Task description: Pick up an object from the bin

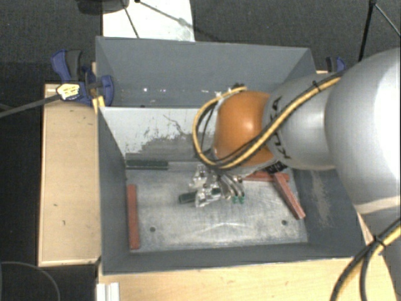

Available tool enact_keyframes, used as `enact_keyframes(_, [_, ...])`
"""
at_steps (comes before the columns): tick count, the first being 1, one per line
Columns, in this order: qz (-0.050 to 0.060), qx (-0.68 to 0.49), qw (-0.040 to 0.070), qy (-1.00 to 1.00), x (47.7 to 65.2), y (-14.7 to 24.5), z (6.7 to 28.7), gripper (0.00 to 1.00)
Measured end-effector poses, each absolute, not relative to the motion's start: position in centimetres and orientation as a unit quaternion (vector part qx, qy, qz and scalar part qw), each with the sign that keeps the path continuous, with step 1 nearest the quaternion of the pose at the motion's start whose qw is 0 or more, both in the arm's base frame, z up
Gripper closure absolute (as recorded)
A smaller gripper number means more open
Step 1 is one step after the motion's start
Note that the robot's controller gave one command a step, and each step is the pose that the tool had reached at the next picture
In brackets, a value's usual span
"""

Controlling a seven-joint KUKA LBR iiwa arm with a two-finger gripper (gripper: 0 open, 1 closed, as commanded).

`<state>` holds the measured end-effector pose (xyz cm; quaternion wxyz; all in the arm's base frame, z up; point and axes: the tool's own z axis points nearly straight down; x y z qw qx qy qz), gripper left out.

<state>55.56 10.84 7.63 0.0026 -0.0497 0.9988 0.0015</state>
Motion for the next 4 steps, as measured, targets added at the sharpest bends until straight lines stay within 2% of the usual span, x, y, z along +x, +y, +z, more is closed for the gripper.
enact_keyframes(1, [0.001,-0.027,0.002,1.000,57.9,10.9,21.8,1.00])
enact_keyframes(2, [0.001,-0.027,0.002,1.000,57.9,10.9,21.7,0.00])
enact_keyframes(3, [0.001,-0.027,0.002,1.000,57.9,10.9,21.7,0.00])
enact_keyframes(4, [0.001,-0.015,0.005,1.000,57.5,9.9,16.4,0.00])
